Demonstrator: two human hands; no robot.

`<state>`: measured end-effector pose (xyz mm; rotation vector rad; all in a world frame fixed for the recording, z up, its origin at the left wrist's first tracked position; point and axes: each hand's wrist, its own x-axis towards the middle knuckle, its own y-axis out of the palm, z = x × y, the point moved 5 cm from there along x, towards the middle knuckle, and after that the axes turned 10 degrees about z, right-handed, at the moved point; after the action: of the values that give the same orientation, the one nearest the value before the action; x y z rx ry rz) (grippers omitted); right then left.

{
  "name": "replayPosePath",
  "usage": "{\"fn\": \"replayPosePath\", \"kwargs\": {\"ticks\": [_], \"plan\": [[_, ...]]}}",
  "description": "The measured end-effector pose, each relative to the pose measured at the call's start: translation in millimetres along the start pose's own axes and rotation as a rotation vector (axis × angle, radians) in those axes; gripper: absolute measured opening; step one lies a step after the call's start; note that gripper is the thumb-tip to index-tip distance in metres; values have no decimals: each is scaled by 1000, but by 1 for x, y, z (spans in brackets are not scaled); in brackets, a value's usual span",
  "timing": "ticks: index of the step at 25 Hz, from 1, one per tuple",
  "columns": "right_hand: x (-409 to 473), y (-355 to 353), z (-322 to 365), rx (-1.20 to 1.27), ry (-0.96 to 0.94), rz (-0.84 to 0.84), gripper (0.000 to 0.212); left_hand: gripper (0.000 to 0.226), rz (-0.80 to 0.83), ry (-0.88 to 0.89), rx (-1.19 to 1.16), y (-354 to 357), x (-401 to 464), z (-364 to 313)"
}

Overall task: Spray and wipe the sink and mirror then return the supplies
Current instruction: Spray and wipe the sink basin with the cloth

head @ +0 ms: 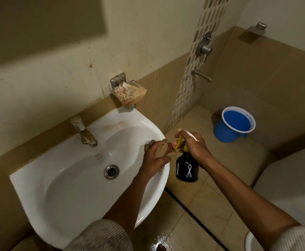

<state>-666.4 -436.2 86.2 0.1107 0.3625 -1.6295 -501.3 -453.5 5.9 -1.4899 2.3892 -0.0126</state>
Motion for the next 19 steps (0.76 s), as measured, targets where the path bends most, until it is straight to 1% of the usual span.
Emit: {"fn": "replayPosePath", "kwargs": {"ticks": [2,4,6,8,10,13,16,17,19], "plan": [[-4,1,-1,23,17,-15,39,52,67,40,87,4,-26,-2],[-10,4,0,33,35,-39,38,53,148,93,222,9,-48,-6],[-15,8,2,9,33,-50,38,53,228,97,341,11,-66,-4],[-24,11,7,12,20,-46,39,55,292,93,381,8,-86,4],[-32,14,13,40,12,-52,38,61,352,51,398,-2,-108,20],[-41,22,20,58,-4,-33,39,56,404,67,471,-29,-157,29],[-39,33,19,74,-12,-23,41,51,402,-14,503,-70,-204,26],[-38,38,20,74,-12,-8,40,55,418,-59,539,-85,-216,27],[-37,54,21,76,-2,37,40,70,438,-147,650,-120,-236,37]]}}
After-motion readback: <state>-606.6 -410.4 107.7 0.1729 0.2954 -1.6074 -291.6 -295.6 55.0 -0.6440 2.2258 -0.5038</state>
